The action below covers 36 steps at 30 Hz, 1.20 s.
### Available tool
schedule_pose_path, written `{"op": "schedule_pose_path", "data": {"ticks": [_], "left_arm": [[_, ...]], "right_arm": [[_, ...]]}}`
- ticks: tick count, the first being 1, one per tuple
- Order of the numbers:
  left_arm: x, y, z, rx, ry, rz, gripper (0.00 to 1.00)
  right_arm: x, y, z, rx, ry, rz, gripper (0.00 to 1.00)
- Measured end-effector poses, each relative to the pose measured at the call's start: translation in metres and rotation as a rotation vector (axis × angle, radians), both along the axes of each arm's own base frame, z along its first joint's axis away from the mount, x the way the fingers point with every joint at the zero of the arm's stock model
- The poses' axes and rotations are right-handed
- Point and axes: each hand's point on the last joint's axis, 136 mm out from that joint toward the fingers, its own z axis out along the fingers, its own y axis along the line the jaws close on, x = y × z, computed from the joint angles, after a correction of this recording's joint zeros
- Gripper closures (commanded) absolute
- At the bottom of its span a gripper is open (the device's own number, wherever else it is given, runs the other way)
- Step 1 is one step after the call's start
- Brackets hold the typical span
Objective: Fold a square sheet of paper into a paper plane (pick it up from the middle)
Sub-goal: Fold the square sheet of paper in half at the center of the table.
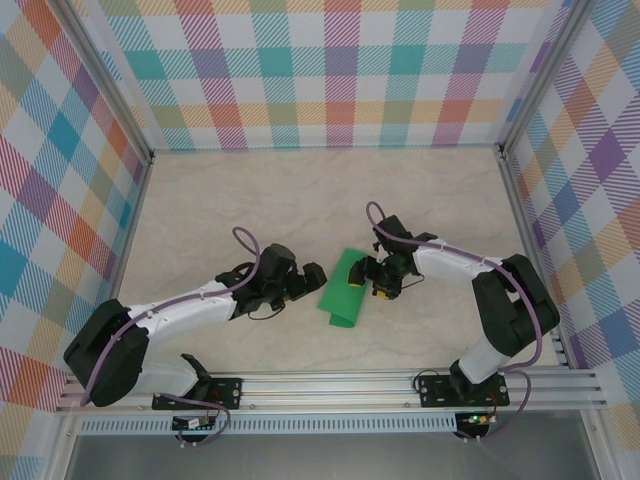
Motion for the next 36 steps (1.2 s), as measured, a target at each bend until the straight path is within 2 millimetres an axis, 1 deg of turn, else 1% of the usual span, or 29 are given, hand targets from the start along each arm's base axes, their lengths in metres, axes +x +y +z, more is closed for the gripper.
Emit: {"op": "schedule_pose_path", "data": {"ticks": [6, 8, 11, 15, 21, 27, 36], "left_arm": [[-0.001, -0.008, 0.002, 0.011, 0.008, -0.020, 0.09], [0.000, -0.012, 0.004, 0.018, 0.012, -0.031, 0.13], [0.001, -0.018, 0.005, 0.027, 0.009, -0.050, 0.16], [0.000, -0.019, 0.003, 0.036, 0.011, -0.061, 0.16], [0.000, -0.020, -0.004, 0.050, 0.023, -0.063, 0.16], [0.000, -0.020, -0.004, 0.052, 0.025, -0.063, 0.18], [0.000, -0.020, -0.004, 0.058, 0.016, -0.075, 0.40]], "right_arm": [[-0.009, -0.017, -0.007, -0.097, 0.021, 0.014, 0.24], [-0.009, -0.021, -0.008, -0.120, 0.023, 0.017, 0.22], [-0.007, -0.024, -0.011, -0.148, 0.025, 0.024, 0.19], [-0.008, -0.026, -0.017, -0.166, 0.040, 0.042, 0.16], [-0.008, -0.024, -0.017, -0.168, 0.046, 0.080, 0.13], [-0.009, -0.023, -0.017, -0.166, 0.053, 0.108, 0.11], [-0.009, -0.023, -0.019, -0.191, 0.094, 0.110, 0.11]]}}
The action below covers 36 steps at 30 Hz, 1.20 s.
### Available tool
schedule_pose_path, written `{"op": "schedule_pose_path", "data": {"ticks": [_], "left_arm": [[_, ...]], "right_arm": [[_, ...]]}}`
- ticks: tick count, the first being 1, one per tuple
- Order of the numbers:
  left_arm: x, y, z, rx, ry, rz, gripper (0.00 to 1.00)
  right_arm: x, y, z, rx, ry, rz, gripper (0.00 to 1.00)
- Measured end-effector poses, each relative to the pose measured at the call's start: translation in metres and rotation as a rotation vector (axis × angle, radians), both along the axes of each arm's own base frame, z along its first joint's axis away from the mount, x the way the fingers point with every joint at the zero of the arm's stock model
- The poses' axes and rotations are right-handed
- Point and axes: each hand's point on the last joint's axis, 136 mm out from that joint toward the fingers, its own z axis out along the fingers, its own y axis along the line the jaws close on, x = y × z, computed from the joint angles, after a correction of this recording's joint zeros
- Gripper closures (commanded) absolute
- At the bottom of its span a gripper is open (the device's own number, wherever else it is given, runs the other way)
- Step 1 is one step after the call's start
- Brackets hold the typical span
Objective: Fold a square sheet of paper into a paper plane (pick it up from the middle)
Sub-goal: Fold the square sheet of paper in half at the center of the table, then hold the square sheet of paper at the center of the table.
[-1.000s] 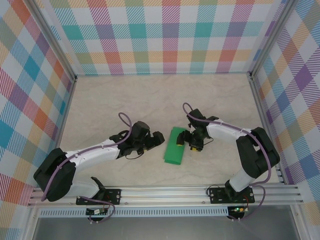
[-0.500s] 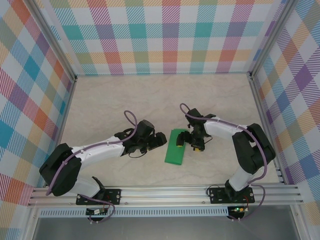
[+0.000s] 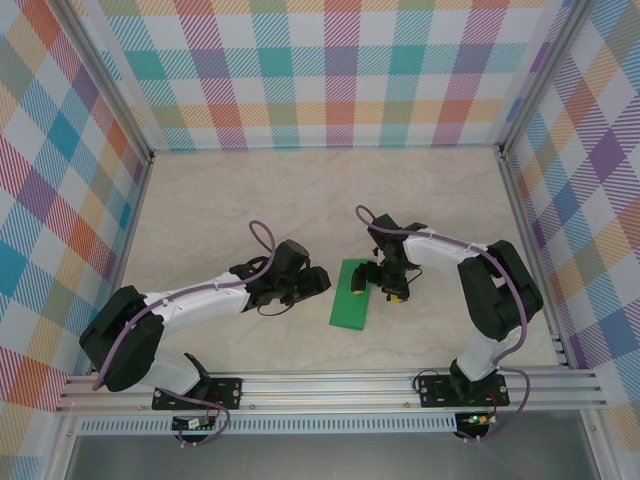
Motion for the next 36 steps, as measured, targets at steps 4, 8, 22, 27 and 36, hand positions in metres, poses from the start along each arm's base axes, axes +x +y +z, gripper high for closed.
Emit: {"op": "schedule_pose_path", "data": {"ticks": [4, 8, 22, 27, 36], "left_arm": [[0.003, -0.004, 0.001, -0.001, -0.003, -0.003, 0.48], [0.005, -0.007, -0.001, 0.004, 0.004, -0.008, 0.58], [0.008, -0.020, -0.022, 0.010, 0.062, -0.026, 0.86], [0.011, -0.028, -0.026, 0.003, 0.076, -0.038, 0.89], [0.016, -0.042, -0.033, -0.021, 0.099, -0.062, 0.90]], "right_arm": [[0.000, 0.000, -0.001, -0.008, 0.008, -0.001, 0.11], [0.001, -0.001, -0.002, -0.016, 0.018, 0.000, 0.10], [0.001, -0.002, -0.004, -0.039, 0.039, -0.001, 0.10], [0.001, -0.002, -0.005, -0.044, 0.045, -0.001, 0.10], [0.001, -0.003, -0.005, -0.048, 0.046, -0.001, 0.10]]}}
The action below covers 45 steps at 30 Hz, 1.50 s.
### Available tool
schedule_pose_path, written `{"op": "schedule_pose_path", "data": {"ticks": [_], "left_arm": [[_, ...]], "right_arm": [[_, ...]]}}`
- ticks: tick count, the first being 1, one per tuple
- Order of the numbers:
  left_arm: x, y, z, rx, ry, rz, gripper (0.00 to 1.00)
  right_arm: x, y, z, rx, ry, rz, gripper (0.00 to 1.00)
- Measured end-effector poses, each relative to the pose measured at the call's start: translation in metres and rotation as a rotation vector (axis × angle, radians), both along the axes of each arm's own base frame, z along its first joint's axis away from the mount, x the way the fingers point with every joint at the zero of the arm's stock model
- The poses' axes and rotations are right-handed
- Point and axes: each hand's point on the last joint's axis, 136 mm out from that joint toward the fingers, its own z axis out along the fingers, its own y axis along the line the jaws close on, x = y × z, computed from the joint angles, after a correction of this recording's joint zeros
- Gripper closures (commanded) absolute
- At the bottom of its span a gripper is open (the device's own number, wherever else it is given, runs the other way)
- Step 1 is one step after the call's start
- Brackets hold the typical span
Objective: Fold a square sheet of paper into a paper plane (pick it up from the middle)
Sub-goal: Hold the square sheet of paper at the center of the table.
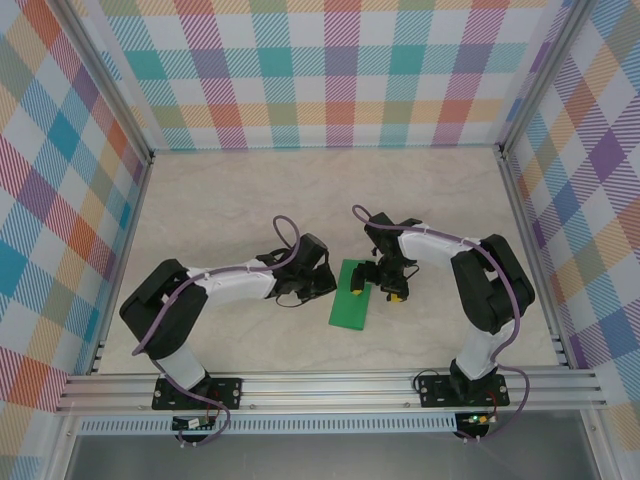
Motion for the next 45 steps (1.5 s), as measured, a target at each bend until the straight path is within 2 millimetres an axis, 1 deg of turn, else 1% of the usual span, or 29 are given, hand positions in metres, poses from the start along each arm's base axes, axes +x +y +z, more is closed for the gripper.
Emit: {"op": "schedule_pose_path", "data": {"ticks": [11, 17, 21, 25, 28, 30, 32, 39, 45], "left_arm": [[0.001, -0.012, -0.010, -0.020, 0.031, -0.025, 0.91], [0.002, -0.017, -0.008, -0.037, 0.035, -0.035, 0.91], [0.002, -0.020, -0.011, -0.042, 0.043, -0.042, 0.92], [0.001, -0.024, -0.016, -0.055, 0.055, -0.054, 0.95], [0.000, -0.026, -0.021, -0.054, 0.071, -0.061, 1.00], [0.001, -0.028, -0.025, -0.057, 0.077, -0.065, 1.00], [0.001, -0.029, -0.028, -0.055, 0.081, -0.065, 1.00], [0.001, -0.029, -0.028, -0.055, 0.080, -0.064, 1.00], [0.001, -0.028, -0.029, -0.053, 0.079, -0.062, 1.00]], "right_arm": [[0.000, 0.000, -0.001, -0.002, 0.003, 0.001, 0.10], [0.000, 0.000, -0.002, -0.007, 0.010, 0.001, 0.10], [-0.001, -0.001, -0.002, -0.009, 0.013, 0.000, 0.10], [-0.001, -0.001, -0.002, -0.009, 0.012, 0.000, 0.10], [-0.001, -0.001, -0.002, -0.010, 0.012, 0.000, 0.10], [-0.001, -0.001, -0.002, -0.010, 0.012, 0.000, 0.10], [-0.001, -0.001, -0.002, -0.010, 0.012, 0.000, 0.10], [0.000, -0.001, -0.002, -0.009, 0.011, 0.000, 0.09], [0.001, 0.002, 0.003, 0.004, 0.007, 0.000, 0.08]]}}
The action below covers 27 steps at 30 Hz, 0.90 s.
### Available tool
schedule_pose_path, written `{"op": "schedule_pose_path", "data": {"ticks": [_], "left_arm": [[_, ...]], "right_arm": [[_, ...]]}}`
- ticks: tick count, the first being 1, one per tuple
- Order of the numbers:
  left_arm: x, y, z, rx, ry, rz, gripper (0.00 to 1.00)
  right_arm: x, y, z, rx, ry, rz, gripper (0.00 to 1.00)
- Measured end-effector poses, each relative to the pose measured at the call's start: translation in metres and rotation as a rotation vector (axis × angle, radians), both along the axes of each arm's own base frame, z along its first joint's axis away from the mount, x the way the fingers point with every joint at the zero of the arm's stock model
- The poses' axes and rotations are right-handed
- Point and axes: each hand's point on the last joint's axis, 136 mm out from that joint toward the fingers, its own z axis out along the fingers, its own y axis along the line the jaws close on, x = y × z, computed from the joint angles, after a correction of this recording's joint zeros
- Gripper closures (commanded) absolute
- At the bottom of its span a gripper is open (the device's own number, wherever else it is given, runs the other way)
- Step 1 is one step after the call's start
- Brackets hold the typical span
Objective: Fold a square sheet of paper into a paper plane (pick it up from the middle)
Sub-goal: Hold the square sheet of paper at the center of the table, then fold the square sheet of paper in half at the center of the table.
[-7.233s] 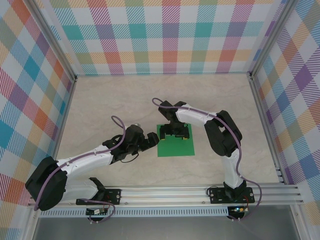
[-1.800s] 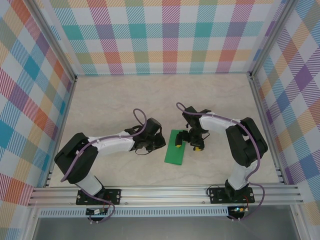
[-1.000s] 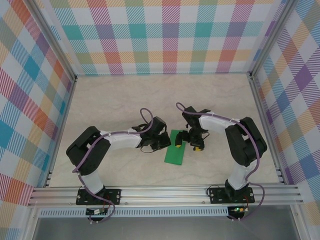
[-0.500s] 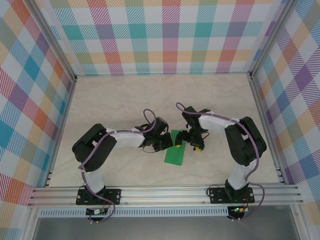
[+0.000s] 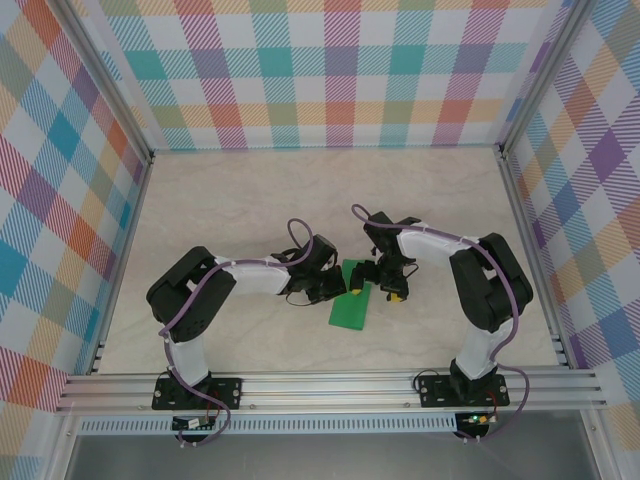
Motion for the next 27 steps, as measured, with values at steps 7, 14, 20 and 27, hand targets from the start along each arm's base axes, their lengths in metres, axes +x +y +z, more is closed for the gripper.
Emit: {"op": "schedule_pose_path", "data": {"ticks": [7, 14, 20, 27], "left_arm": [[0.000, 0.000, 0.000, 0.001, -0.001, 0.001, 1.00], [0.000, 0.001, 0.000, 0.000, -0.002, 0.000, 1.00], [0.000, 0.000, 0.000, -0.002, -0.004, 0.000, 1.00], [0.000, 0.000, 0.000, -0.003, -0.006, 0.000, 1.00]], "right_arm": [[0.016, -0.002, 0.032, 0.085, -0.147, -0.046, 0.16], [0.025, 0.011, 0.077, 0.318, -0.280, -0.109, 0.74], [-0.001, 0.022, 0.052, 0.426, -0.165, -0.140, 0.80], [0.003, 0.038, 0.054, 0.529, -0.154, -0.132, 0.80]]}}
